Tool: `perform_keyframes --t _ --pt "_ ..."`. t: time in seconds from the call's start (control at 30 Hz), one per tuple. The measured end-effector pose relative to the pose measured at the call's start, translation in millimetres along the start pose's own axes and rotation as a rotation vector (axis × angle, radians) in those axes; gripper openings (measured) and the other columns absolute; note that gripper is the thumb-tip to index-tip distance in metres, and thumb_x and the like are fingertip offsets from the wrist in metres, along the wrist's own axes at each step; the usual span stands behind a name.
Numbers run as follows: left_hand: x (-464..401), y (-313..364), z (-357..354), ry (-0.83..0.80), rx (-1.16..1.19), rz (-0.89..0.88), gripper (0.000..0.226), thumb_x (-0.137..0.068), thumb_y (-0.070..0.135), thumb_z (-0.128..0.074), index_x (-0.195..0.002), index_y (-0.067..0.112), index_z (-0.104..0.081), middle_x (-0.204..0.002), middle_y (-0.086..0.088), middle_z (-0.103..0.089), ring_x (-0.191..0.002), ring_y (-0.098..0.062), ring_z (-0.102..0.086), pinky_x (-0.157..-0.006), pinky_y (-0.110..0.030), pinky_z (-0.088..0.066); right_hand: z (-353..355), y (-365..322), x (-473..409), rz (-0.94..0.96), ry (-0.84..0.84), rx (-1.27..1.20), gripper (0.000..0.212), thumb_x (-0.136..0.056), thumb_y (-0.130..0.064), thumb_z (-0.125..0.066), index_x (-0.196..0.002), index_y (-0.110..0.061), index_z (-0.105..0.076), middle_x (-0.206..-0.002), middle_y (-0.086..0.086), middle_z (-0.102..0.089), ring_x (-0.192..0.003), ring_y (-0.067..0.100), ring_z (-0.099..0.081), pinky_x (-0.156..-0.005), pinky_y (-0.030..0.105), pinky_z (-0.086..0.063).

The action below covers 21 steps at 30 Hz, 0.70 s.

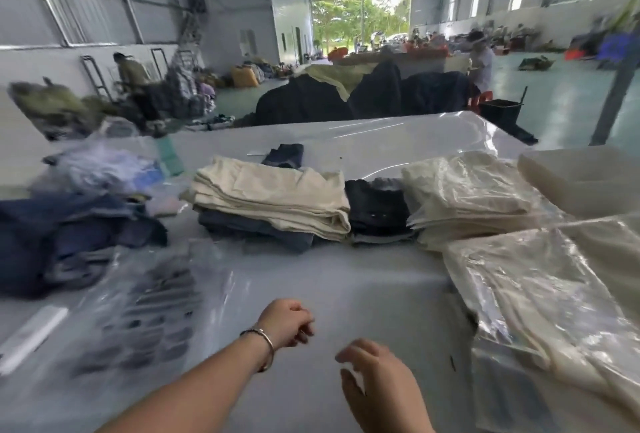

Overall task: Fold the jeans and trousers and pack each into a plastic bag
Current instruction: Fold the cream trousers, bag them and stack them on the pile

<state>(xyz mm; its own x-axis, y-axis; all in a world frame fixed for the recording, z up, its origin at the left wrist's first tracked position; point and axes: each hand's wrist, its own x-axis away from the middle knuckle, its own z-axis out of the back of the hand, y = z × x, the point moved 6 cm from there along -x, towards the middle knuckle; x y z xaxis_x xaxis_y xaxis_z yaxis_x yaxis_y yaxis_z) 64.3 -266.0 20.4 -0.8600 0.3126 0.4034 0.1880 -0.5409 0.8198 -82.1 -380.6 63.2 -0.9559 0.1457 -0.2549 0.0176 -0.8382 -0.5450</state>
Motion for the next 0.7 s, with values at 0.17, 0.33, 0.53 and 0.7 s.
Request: perform_keyframes --t 0.17,0.33,0.53,0.7 --pt "-69.3 -2.7 101.6 0.233 -0.166 -0.065 0.017 -0.084 0.008 -0.057 -0.068 0.014 -0.058 -0.061 -0.003 -0.062 -0.053 -0.018 -0.055 -0.053 -0.022 -0.038 -57.9 -1.5 -55.1 -0.062 -0.126 -0.058 0.027 -0.058 -0.027 -0.087 -0.078 -0.034 -0.071 -0.086 -0.019 -0.064 -0.072 -0.001 -0.064 -0.061 0.007 -0.045" --pt "-172.8 59.1 152.2 0.361 -0.684 -0.351 0.013 -0.083 0.021 -0.057 -0.090 0.022 -0.067 -0.099 -0.003 -0.067 -0.097 -0.024 -0.059 -0.082 -0.031 -0.050 -94.1 15.2 -142.1 -0.138 -0.046 -0.040 0.018 -0.088 -0.032 -0.056 -0.104 -0.038 -0.063 -0.109 -0.026 -0.052 -0.100 -0.004 -0.054 -0.082 0.011 -0.041" --pt "-298.8 118.0 162.1 0.340 -1.166 -0.590 0.049 -0.083 0.048 -0.060 -0.128 0.030 -0.052 -0.131 0.003 -0.051 -0.126 -0.019 -0.041 -0.100 -0.038 -0.036 -126.2 31.7 -245.1 -0.216 -0.018 0.000 0.019 -0.087 -0.028 -0.057 -0.104 -0.035 -0.063 -0.107 -0.020 -0.054 -0.100 0.003 -0.054 -0.078 0.022 -0.043" --pt "-354.5 111.8 159.9 0.192 -1.302 -0.637 0.057 -0.084 0.058 -0.055 -0.137 0.038 -0.041 -0.133 0.005 -0.050 -0.122 -0.022 -0.047 -0.098 -0.040 -0.038 -126.8 47.2 -317.7 -0.270 0.050 0.087 0.016 -0.085 -0.023 -0.053 -0.096 -0.024 -0.065 -0.100 -0.008 -0.060 -0.094 0.017 -0.057 -0.074 0.028 -0.046"
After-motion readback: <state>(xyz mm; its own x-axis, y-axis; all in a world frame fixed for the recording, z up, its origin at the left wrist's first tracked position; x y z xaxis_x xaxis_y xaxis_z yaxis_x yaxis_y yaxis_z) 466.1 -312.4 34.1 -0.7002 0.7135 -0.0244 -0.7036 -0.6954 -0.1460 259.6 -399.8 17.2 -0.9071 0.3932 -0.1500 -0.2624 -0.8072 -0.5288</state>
